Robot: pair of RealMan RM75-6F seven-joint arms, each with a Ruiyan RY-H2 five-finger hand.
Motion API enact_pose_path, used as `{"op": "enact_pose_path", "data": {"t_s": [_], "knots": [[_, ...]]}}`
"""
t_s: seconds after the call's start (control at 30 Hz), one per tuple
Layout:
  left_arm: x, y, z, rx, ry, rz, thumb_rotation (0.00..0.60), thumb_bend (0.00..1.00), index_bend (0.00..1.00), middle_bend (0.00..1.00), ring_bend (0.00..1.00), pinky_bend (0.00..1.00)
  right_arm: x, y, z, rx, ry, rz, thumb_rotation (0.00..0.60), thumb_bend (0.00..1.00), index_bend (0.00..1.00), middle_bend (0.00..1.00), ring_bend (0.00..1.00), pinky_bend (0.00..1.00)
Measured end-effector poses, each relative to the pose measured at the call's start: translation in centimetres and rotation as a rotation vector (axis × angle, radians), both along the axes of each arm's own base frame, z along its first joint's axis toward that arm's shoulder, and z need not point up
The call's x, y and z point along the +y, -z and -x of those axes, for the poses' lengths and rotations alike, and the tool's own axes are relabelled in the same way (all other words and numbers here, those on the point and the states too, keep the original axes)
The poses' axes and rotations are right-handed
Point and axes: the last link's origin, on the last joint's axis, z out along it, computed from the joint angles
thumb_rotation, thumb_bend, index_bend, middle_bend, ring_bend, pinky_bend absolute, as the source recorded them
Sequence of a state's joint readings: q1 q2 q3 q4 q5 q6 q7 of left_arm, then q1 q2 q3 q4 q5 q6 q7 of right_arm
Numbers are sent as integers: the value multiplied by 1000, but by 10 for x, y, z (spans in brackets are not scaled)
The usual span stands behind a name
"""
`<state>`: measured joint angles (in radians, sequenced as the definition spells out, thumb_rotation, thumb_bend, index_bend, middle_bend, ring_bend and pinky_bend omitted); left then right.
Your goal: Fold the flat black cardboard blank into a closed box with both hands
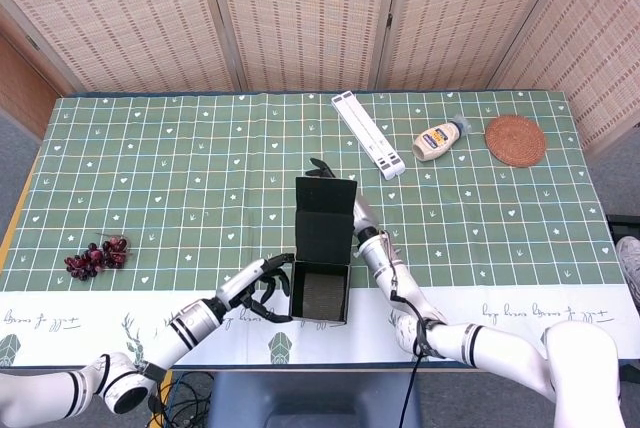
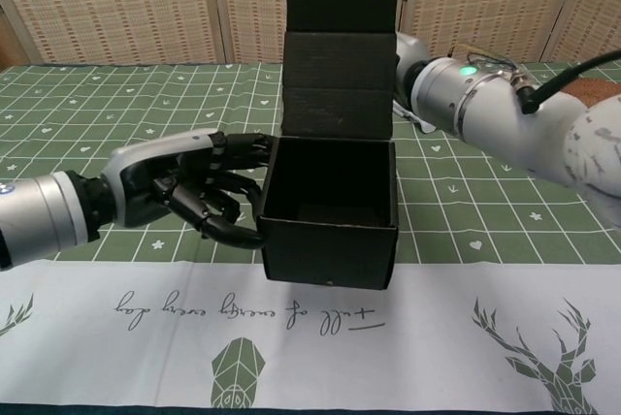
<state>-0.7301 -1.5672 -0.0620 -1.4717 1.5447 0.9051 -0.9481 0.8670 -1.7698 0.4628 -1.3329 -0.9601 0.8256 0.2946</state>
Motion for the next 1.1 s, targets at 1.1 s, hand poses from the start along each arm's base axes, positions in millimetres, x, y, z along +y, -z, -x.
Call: {"op": "enact_pose_path", "data": {"t_s": [1.1], "knots": [[45,23,33,154,-253,-140,600,63,291,356,481,764,14,-16,-30,291,-277,-115,600,0,0,324,694,1000]]}}
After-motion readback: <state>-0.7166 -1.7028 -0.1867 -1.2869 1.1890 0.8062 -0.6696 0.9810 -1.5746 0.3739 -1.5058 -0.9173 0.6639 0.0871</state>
